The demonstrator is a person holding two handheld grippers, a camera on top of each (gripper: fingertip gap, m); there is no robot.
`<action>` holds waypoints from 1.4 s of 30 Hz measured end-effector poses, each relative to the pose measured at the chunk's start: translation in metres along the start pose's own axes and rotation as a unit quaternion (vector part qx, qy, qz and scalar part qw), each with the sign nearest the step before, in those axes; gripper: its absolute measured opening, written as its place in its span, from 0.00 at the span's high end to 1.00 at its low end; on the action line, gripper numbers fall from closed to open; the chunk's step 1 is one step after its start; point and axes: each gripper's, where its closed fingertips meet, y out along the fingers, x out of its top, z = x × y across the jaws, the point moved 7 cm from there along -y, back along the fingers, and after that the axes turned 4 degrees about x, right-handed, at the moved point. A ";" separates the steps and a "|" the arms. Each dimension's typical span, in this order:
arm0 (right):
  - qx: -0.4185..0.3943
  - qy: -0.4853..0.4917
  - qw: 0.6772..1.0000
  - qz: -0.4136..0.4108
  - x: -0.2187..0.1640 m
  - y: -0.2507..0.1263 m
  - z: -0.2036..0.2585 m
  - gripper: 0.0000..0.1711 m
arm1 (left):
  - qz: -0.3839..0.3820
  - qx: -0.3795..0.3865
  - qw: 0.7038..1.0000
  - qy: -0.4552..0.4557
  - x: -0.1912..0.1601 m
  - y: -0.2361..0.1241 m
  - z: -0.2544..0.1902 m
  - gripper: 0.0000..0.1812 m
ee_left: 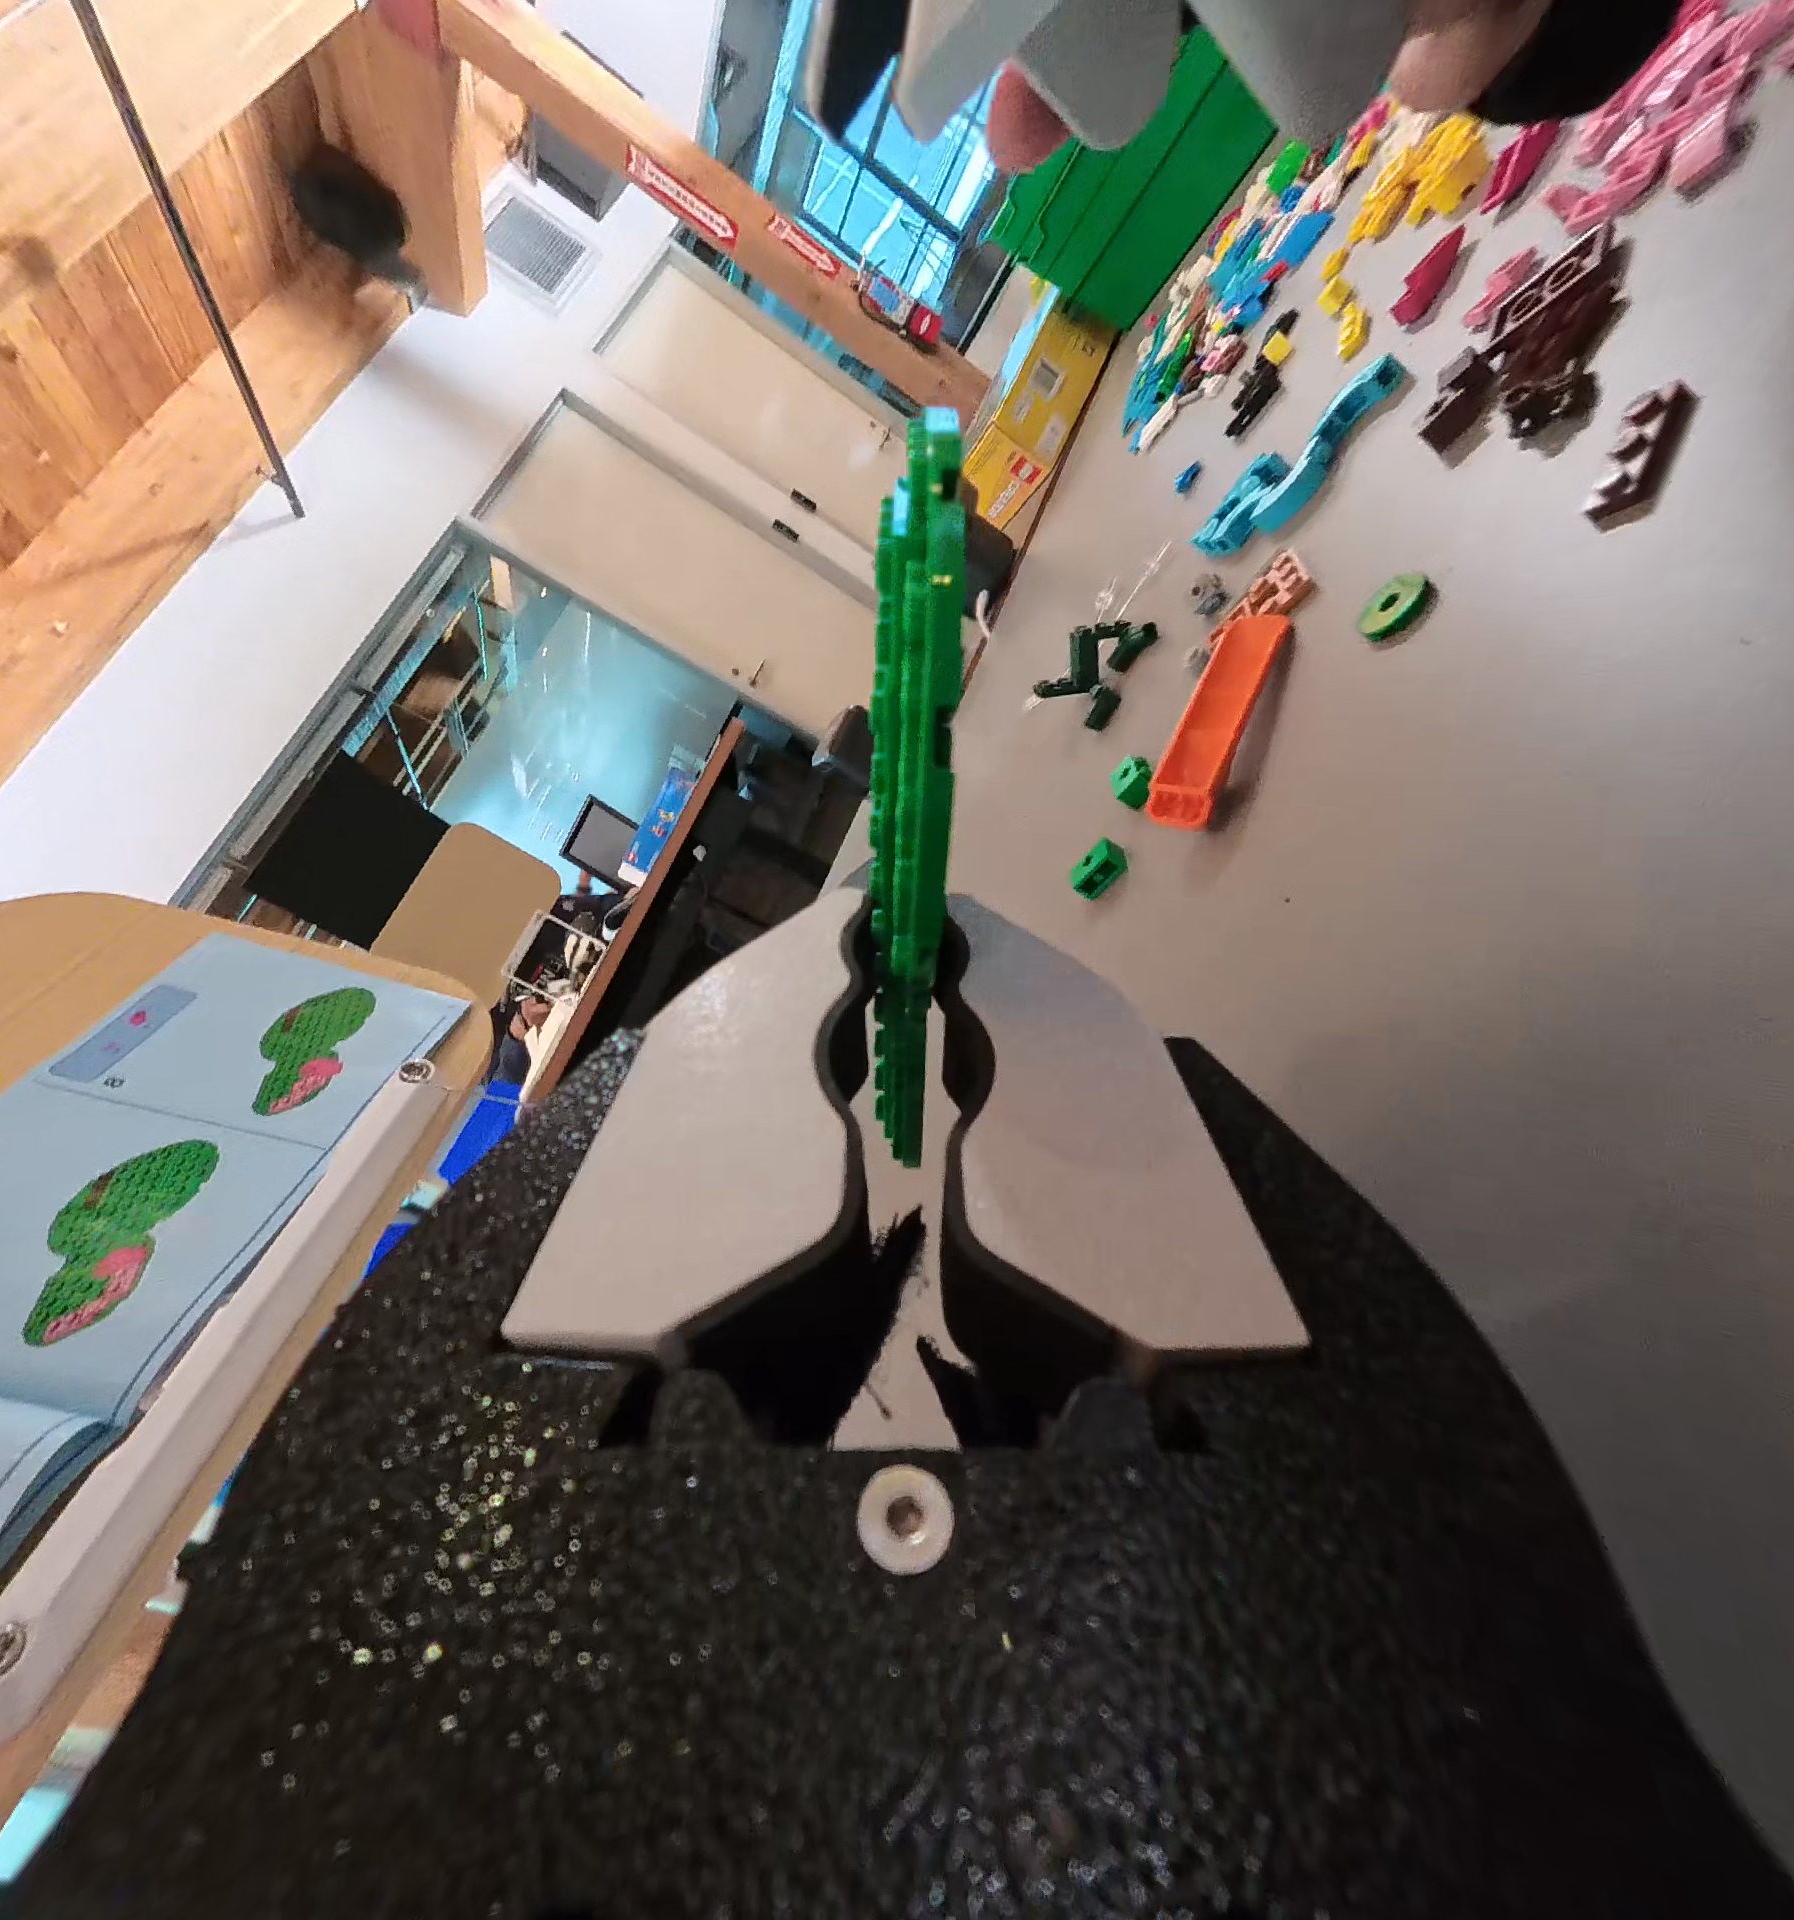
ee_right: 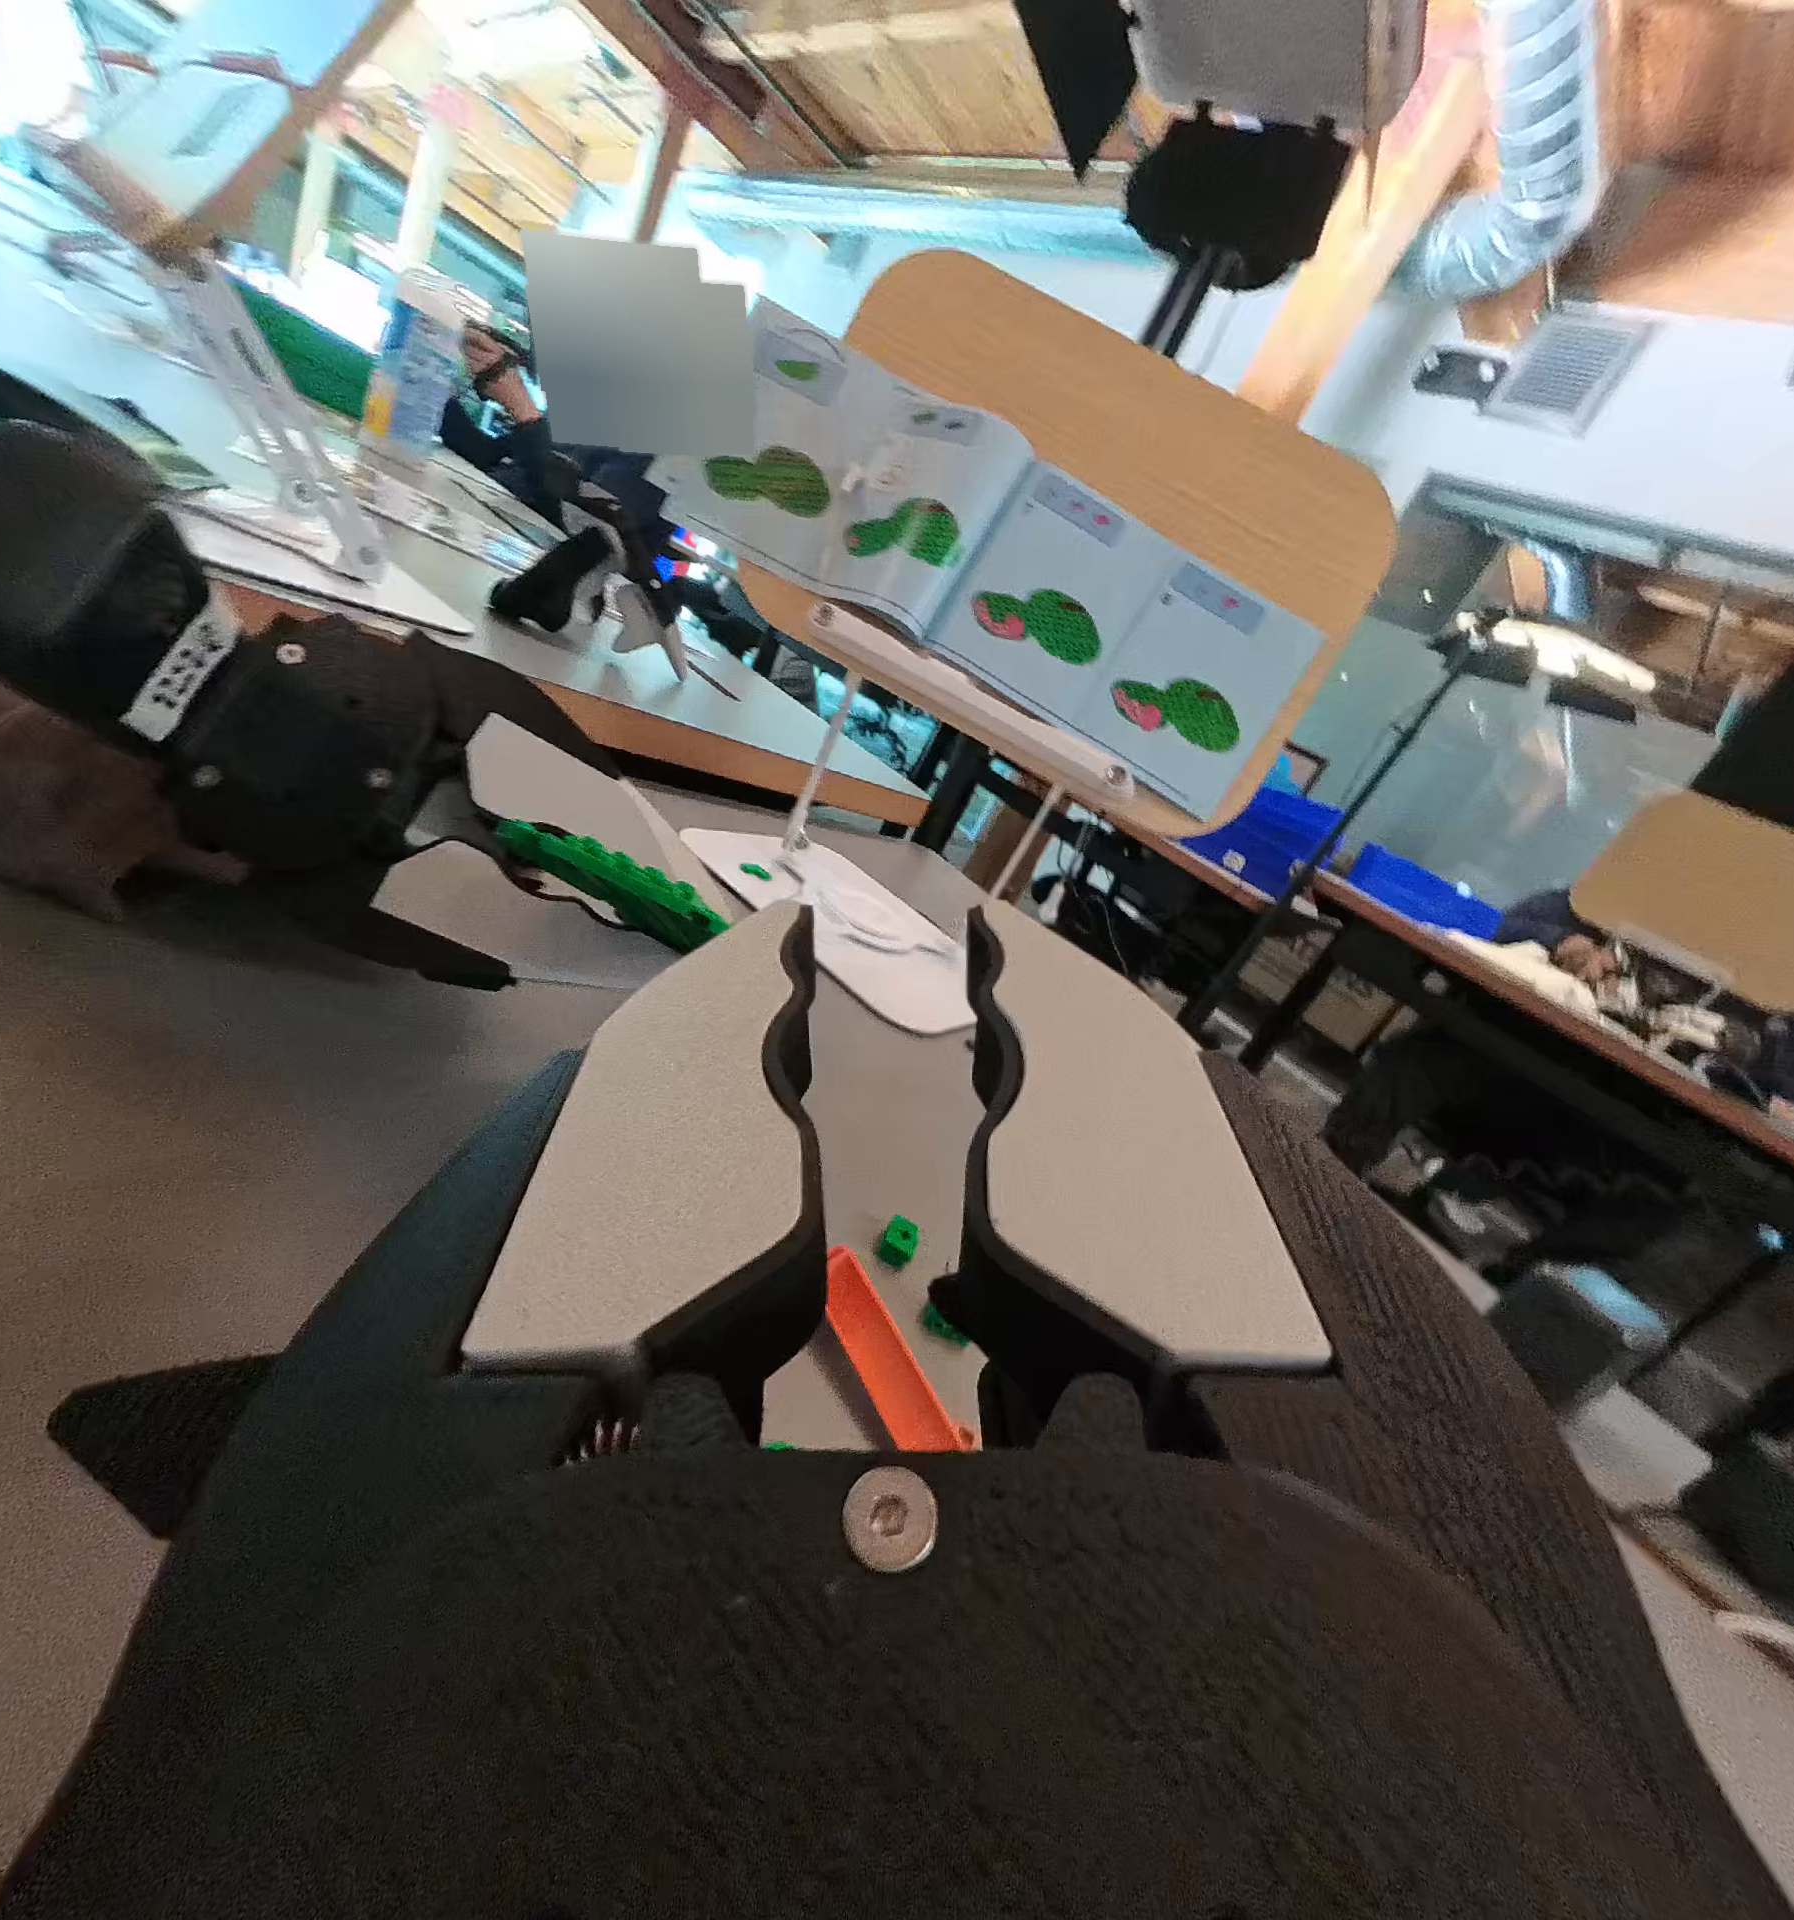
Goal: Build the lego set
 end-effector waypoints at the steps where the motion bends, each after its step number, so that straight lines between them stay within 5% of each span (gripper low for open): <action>1: -0.006 0.016 1.000 0.010 -0.003 0.001 -0.003 0.85 | 0.004 0.001 1.000 0.000 -0.001 0.001 0.000 0.95; 11: -0.054 0.053 0.991 0.109 -0.027 0.005 -0.016 0.90 | 0.010 -0.008 1.000 -0.001 -0.005 0.003 -0.003 0.95; 14: -0.043 0.075 0.988 0.125 -0.032 0.005 -0.017 1.00 | 0.007 -0.011 1.000 0.000 -0.004 0.003 -0.004 0.95; 27: -0.084 0.223 0.962 0.136 -0.042 -0.006 -0.039 1.00 | -0.003 -0.020 1.000 0.013 -0.002 0.003 -0.009 0.95; 42: -0.094 0.151 0.970 0.168 -0.042 0.000 -0.030 1.00 | -0.009 -0.035 0.999 0.015 0.000 0.002 -0.012 0.95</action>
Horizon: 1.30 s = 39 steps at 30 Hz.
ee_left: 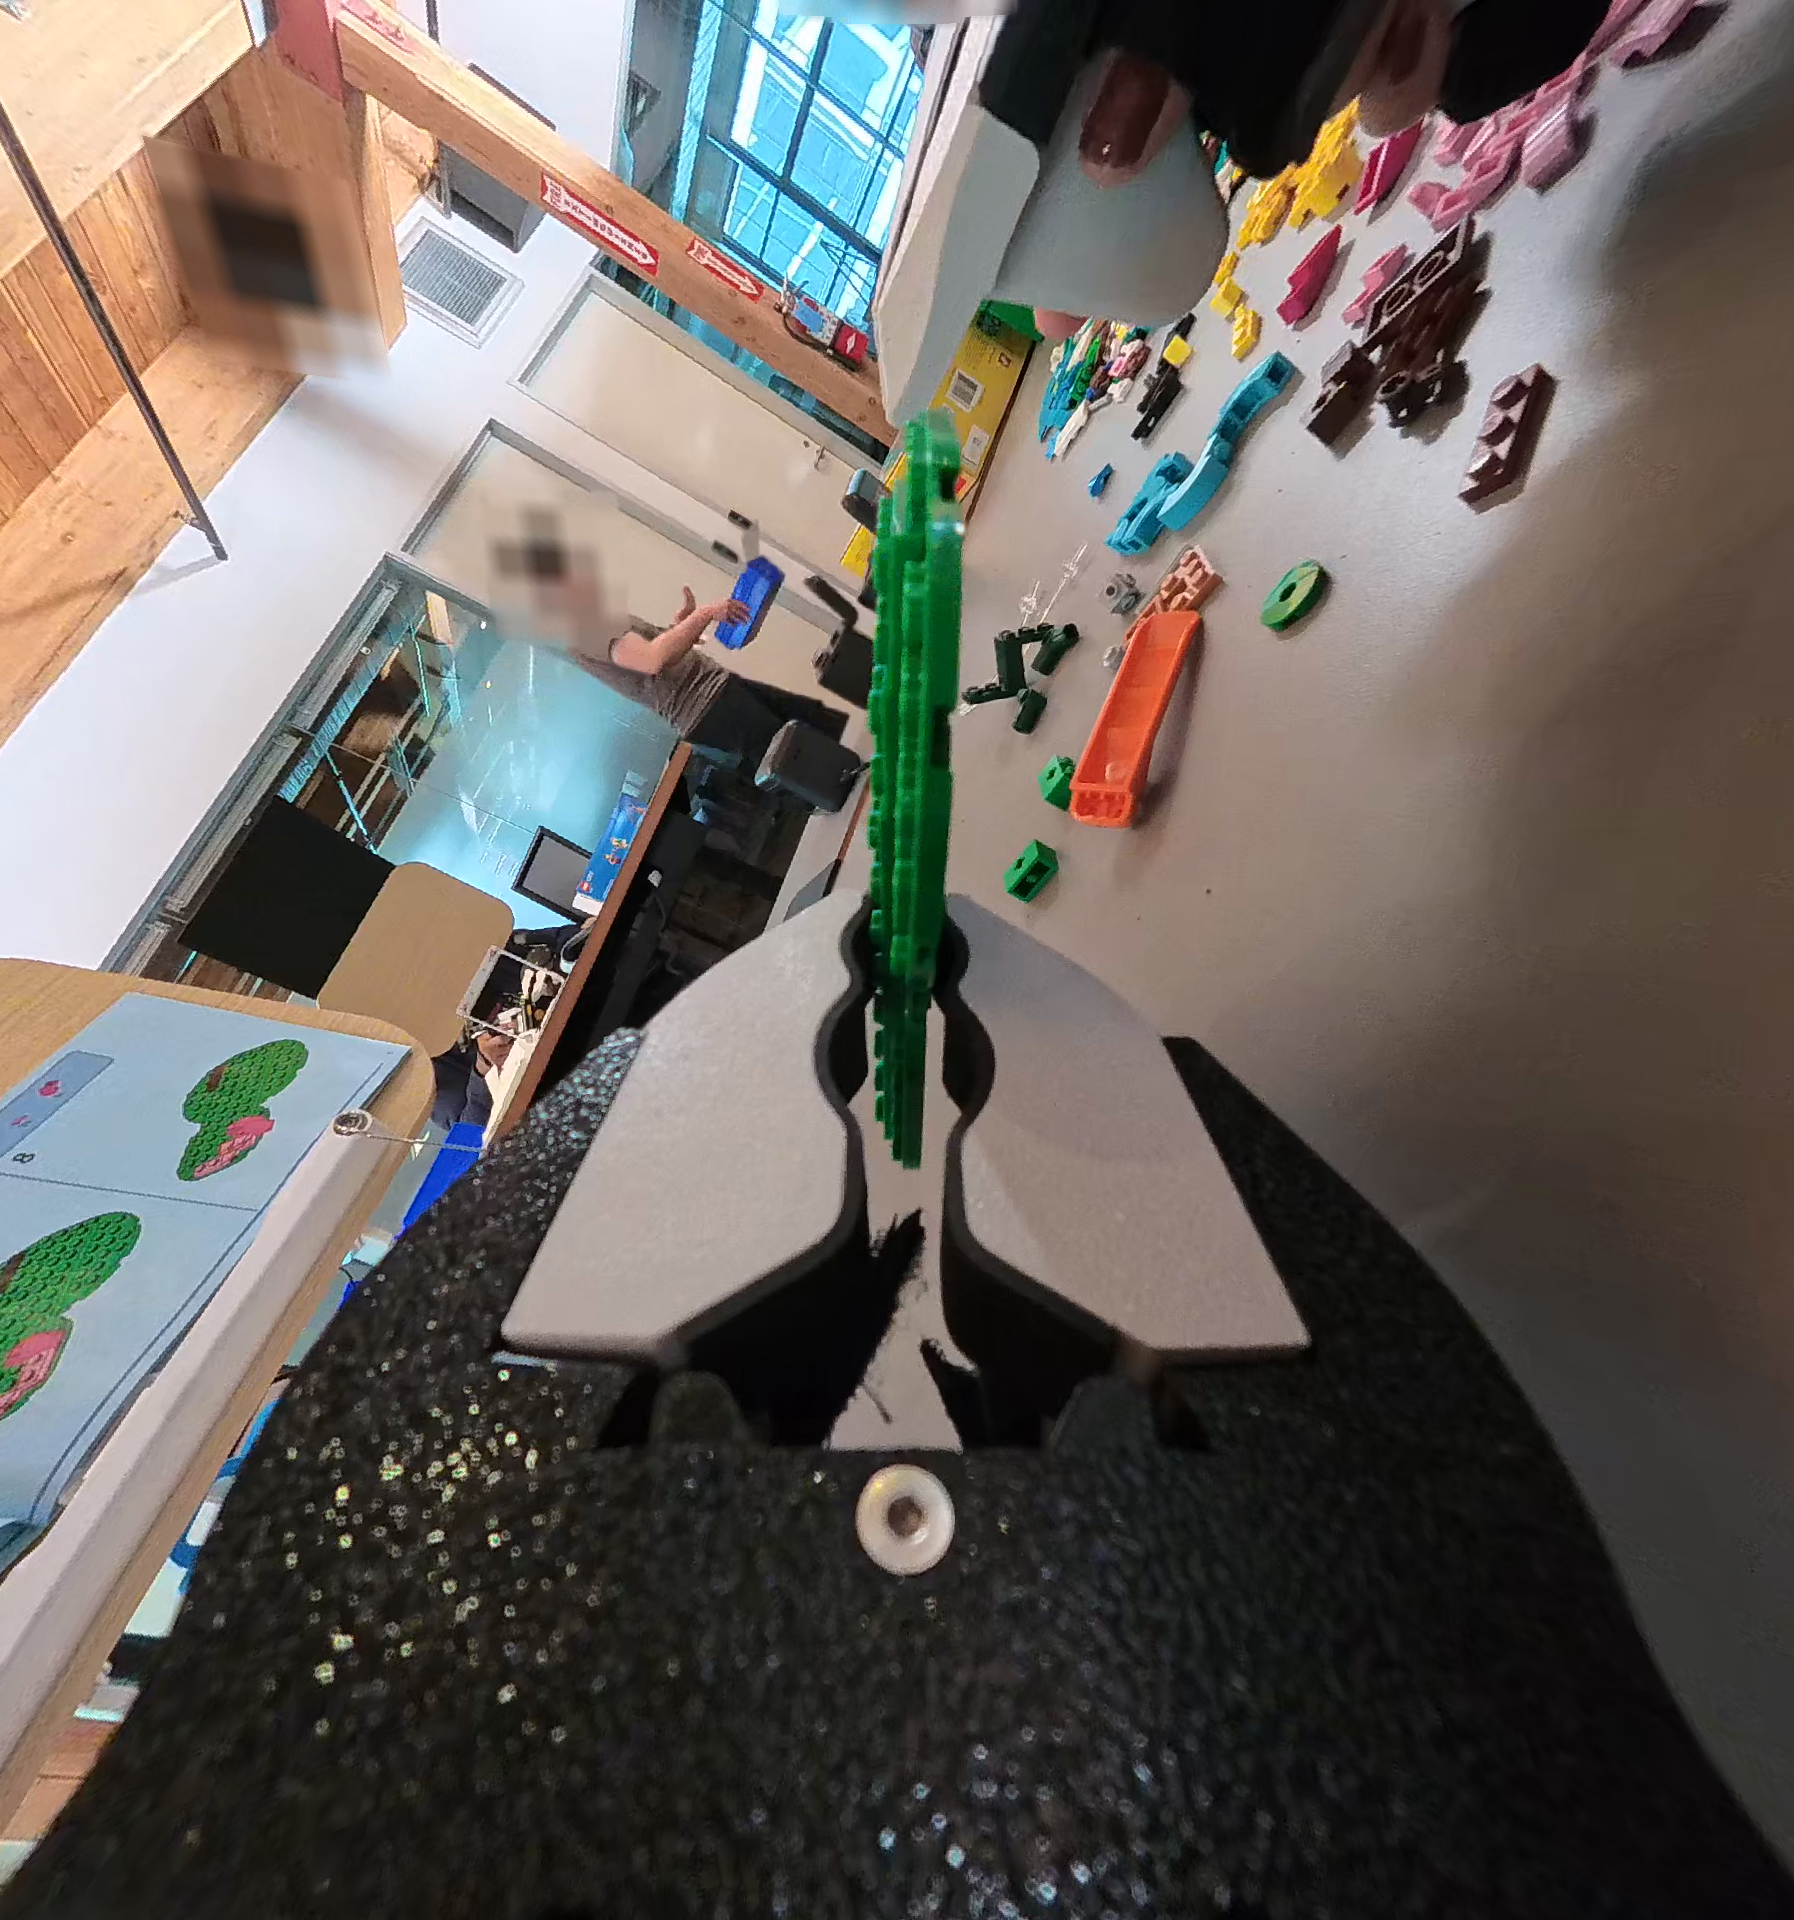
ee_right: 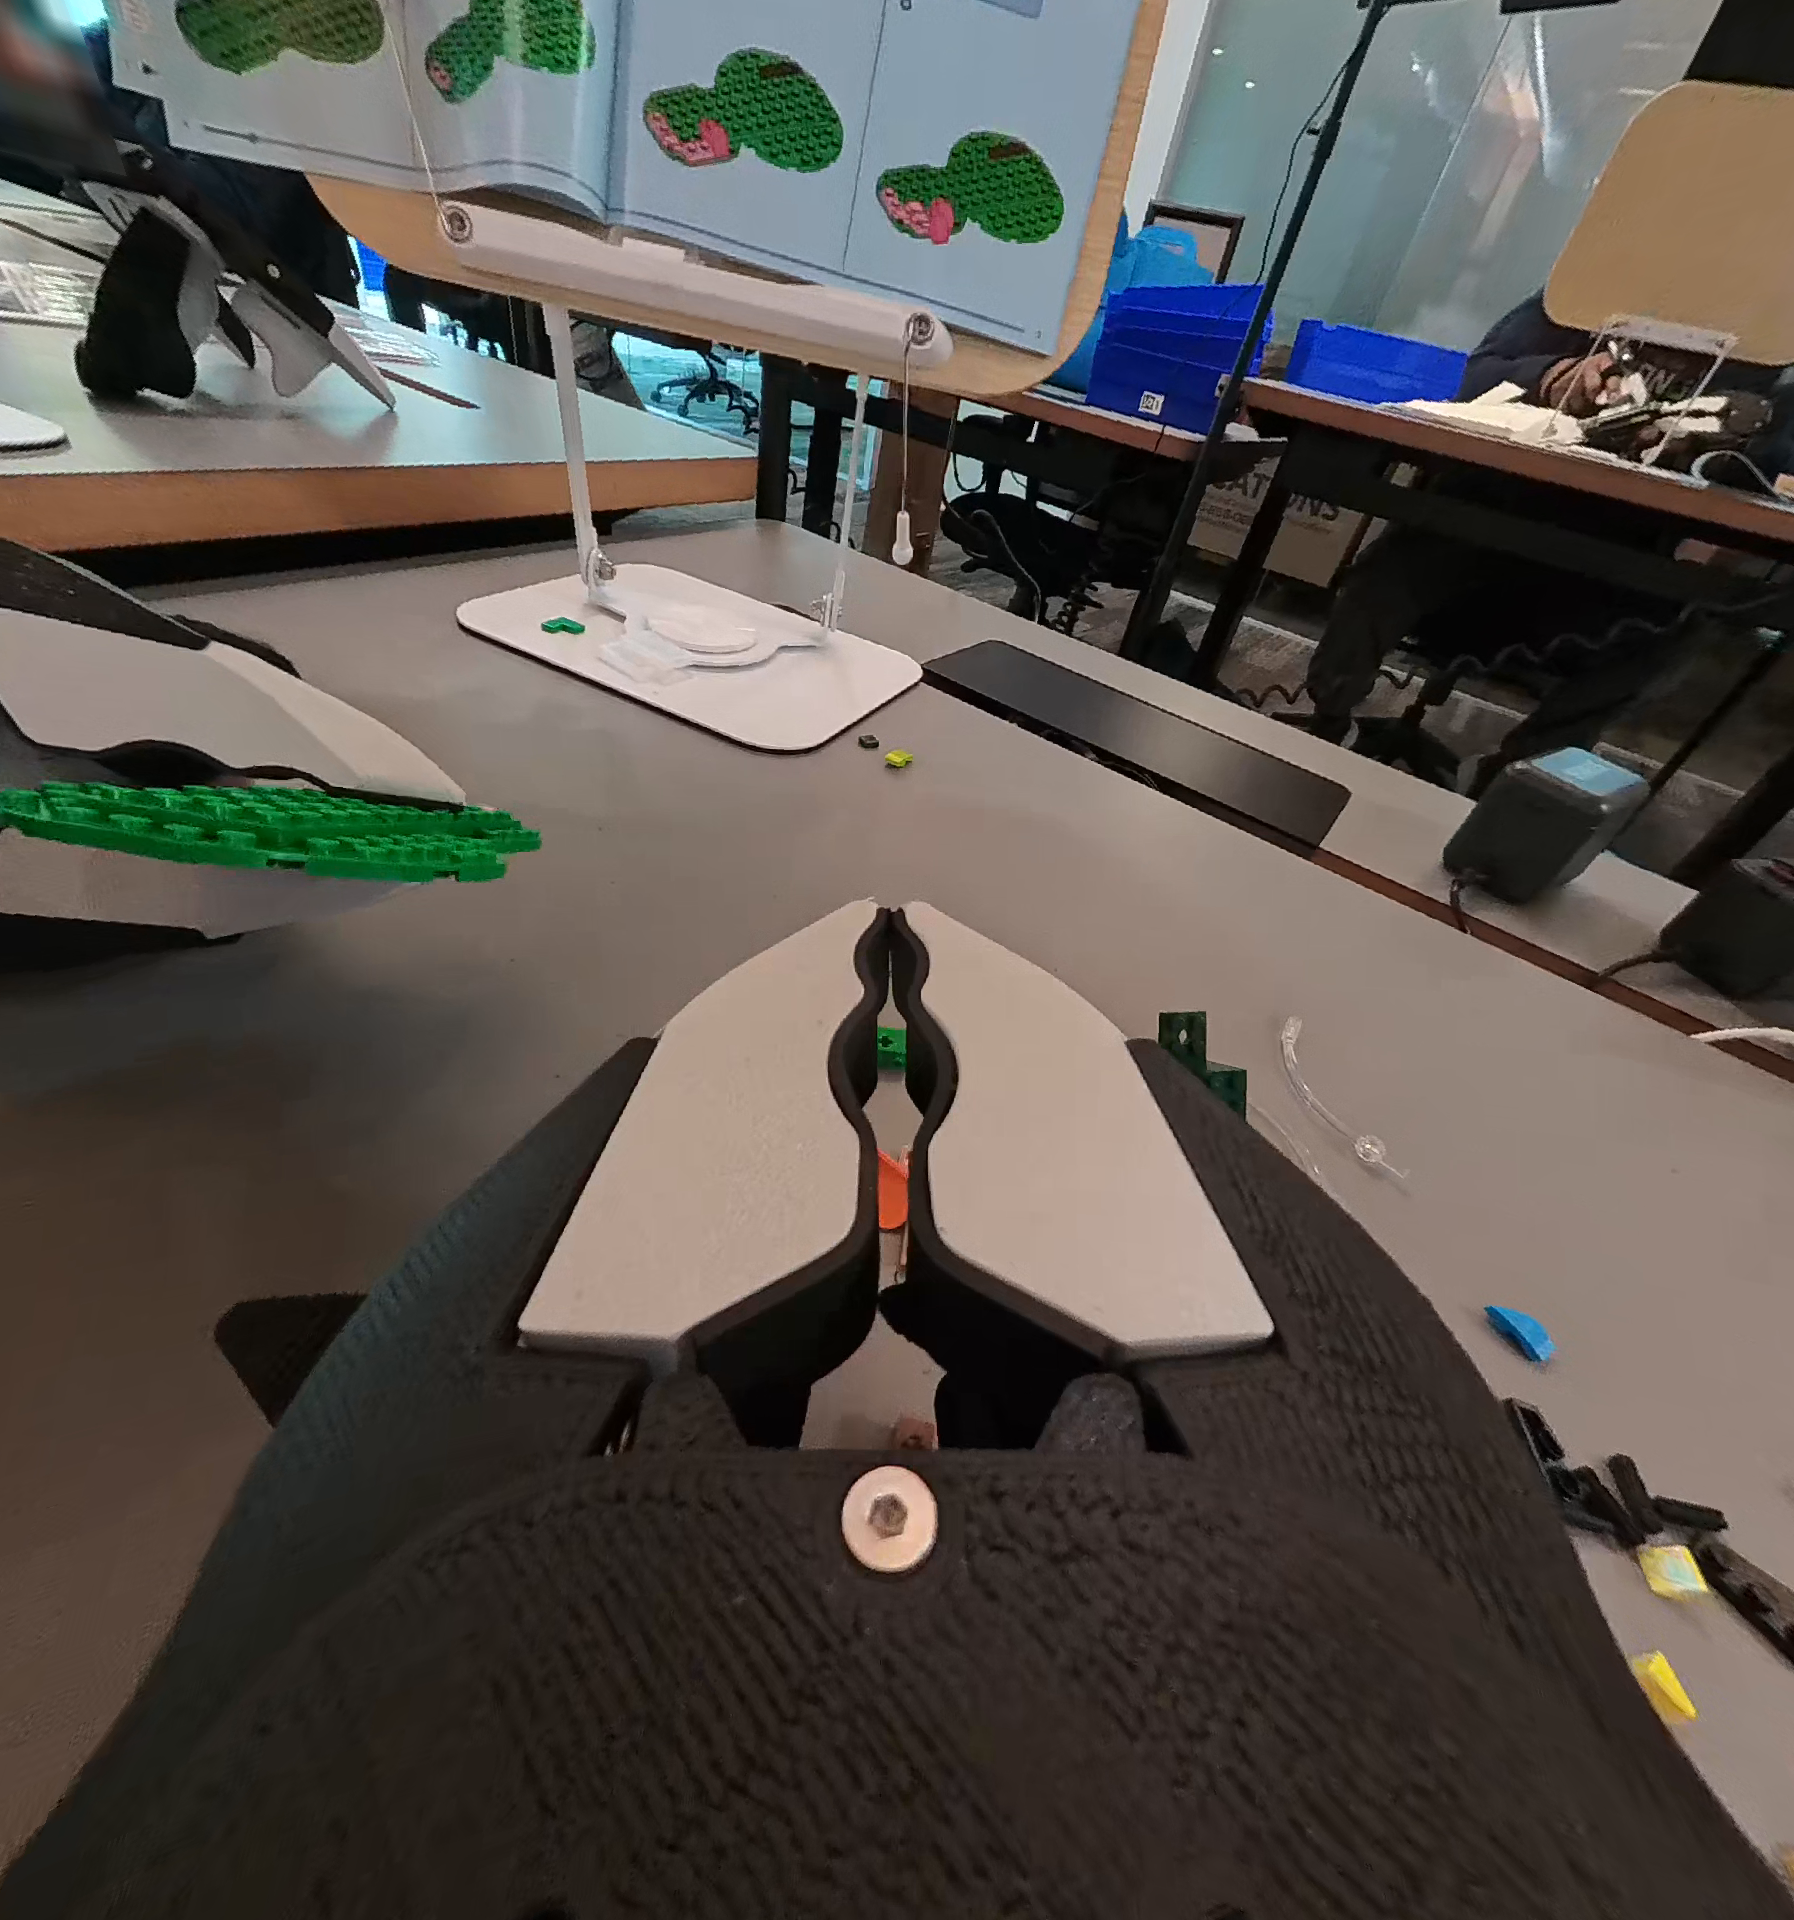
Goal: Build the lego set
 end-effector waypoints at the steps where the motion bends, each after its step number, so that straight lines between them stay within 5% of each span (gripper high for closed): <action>1: -0.001 -0.001 1.000 0.000 0.000 0.000 0.000 1.00 | 0.000 -0.002 1.000 0.000 0.000 0.000 0.000 0.95; 20: -0.010 -0.022 1.000 0.002 -0.001 0.001 0.001 1.00 | -0.002 0.007 1.000 0.018 0.001 0.000 -0.001 0.95; 29: -0.012 0.007 1.000 -0.025 0.004 -0.018 -0.036 1.00 | -0.004 0.006 0.997 0.073 0.005 0.000 -0.008 0.95; 36: 0.192 -0.014 0.977 0.086 -0.018 -0.039 -0.042 1.00 | -0.005 0.005 0.997 0.077 0.005 0.000 -0.009 0.95; 39: 0.214 -0.038 0.969 0.119 -0.024 -0.046 -0.040 1.00 | -0.007 0.003 0.997 0.083 0.006 0.000 -0.010 0.95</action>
